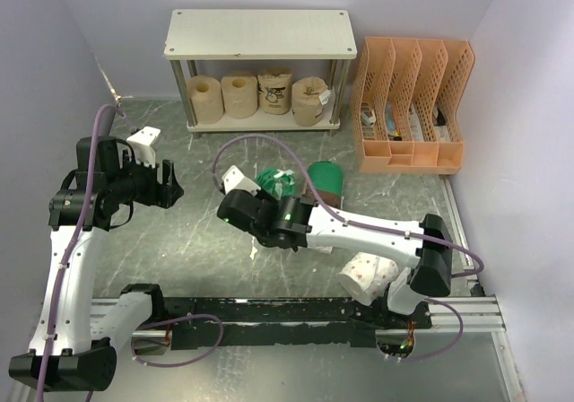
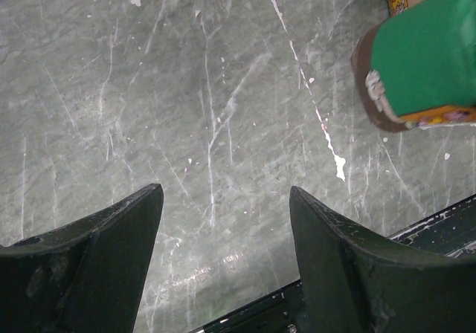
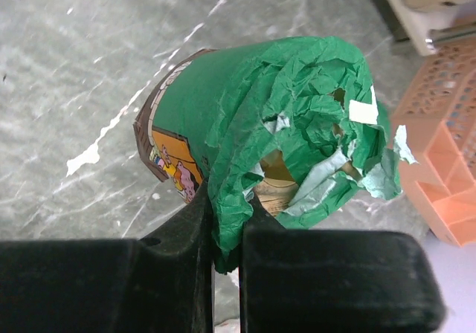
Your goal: Place and organize the paper towels onto the shelf
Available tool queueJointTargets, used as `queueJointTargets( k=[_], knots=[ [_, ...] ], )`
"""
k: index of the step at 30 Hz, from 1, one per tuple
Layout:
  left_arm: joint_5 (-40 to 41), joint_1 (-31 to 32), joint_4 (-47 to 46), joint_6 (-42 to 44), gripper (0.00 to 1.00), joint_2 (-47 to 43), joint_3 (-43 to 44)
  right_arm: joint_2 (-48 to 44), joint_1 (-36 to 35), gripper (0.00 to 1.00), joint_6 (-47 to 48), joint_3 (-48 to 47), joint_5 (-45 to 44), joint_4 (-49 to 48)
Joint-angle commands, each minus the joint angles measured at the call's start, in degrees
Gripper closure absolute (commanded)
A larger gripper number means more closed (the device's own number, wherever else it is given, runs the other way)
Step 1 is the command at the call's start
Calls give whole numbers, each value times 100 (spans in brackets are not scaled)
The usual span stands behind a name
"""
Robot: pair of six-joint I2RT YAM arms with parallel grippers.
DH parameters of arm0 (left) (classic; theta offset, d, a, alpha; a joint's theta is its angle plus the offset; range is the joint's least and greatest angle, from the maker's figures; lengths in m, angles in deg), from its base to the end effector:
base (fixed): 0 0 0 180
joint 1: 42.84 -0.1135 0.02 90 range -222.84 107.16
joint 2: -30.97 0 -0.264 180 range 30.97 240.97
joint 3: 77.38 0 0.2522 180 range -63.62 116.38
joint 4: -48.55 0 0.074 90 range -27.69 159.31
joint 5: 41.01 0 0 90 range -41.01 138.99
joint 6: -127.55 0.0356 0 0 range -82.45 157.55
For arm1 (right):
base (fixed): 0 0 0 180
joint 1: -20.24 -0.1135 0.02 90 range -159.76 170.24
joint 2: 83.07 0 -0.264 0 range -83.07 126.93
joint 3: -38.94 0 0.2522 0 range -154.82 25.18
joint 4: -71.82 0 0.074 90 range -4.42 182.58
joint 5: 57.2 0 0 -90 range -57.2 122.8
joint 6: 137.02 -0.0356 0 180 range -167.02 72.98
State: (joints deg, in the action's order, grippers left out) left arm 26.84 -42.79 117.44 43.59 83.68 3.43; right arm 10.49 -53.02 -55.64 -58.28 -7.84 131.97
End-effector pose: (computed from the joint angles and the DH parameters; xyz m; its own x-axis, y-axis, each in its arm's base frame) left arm 0.1635 -0.0136 0.3724 -0.6195 0.0980 -0.7788 0.3534 0.9208 -0.1653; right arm 0.1212 0.3226 0.3089 -0.3308 -0.7051 -0.6272 -0.5801 0.6762 -0.4542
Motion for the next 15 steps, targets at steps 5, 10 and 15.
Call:
queueJointTargets(
  k=[5,10,15],
  knots=[
    [-212,-67,-91,80,21,-72,-1,263,439,100,-850,-1729,-2040,1999],
    [-219,-65,-80,85,21,-37,10,-136,1150,100,309,-2125,-2115,906],
    [-267,-67,-77,106,21,-134,7,-220,1776,100,1395,-2865,-2040,34]
  ],
)
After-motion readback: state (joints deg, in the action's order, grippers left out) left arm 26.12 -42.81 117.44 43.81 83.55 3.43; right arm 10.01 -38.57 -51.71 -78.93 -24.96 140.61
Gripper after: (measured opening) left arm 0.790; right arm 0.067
